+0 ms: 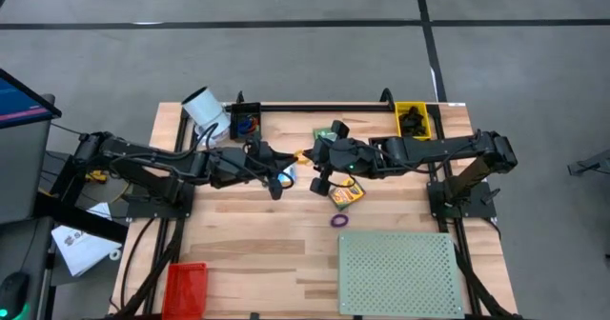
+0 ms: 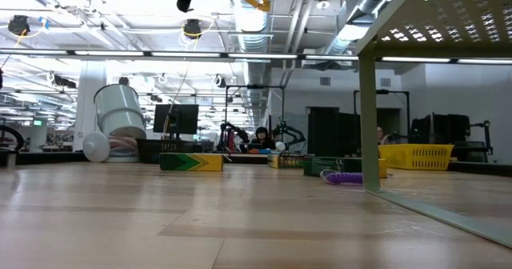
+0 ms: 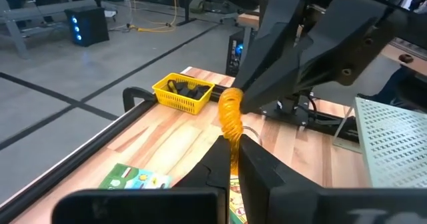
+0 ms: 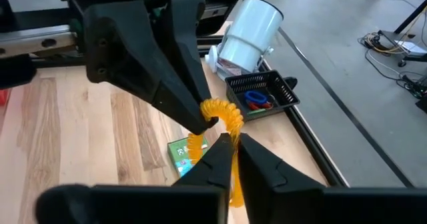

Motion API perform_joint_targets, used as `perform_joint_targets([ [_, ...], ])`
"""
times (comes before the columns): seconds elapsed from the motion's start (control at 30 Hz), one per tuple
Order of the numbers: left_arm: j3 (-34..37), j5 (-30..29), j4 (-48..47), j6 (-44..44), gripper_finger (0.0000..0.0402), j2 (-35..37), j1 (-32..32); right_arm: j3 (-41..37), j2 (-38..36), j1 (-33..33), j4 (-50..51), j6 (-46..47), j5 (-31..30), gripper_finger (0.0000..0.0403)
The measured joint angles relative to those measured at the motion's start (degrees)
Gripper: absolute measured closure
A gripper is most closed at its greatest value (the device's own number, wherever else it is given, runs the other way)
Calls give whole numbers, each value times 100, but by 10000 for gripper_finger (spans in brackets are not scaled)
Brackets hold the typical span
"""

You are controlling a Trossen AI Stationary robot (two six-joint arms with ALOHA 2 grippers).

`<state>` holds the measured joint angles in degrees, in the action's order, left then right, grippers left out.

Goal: Pick & Place Office Desk Supplies
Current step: Put the yellow spring keychain into the black bin

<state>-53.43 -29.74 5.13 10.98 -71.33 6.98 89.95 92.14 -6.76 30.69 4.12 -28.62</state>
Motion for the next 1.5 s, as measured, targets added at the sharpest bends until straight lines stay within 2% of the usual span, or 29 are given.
perform_joint_targets([
  [0.23,0,-32,-124,51,397,0,0,-2,-63,-2,-173,-43,41,319],
  [0.4,-2,-213,-675,277,397,0,0,-3,-246,23,-293,-130,24,275],
  [0.7,-2,-1333,-3150,1781,397,306,-176,-2,-737,127,-210,44,2,232],
  [0.87,-4,-1531,-4344,3104,397,420,-878,-2,-916,127,-222,232,0,231],
  [1.03,-3,-1214,-4554,3293,397,266,-2009,0,-978,127,-289,243,-7,236],
  [1.3,-2,227,-4083,2161,397,-469,-4184,0,-984,101,-265,287,-4,239],
  [1.4,-2,672,-3769,1804,397,-871,-4599,0,-984,83,-246,302,-2,240],
  [1.5,-2,896,-3580,1746,397,-1255,-4723,0,-984,69,-246,303,-2,241],
])
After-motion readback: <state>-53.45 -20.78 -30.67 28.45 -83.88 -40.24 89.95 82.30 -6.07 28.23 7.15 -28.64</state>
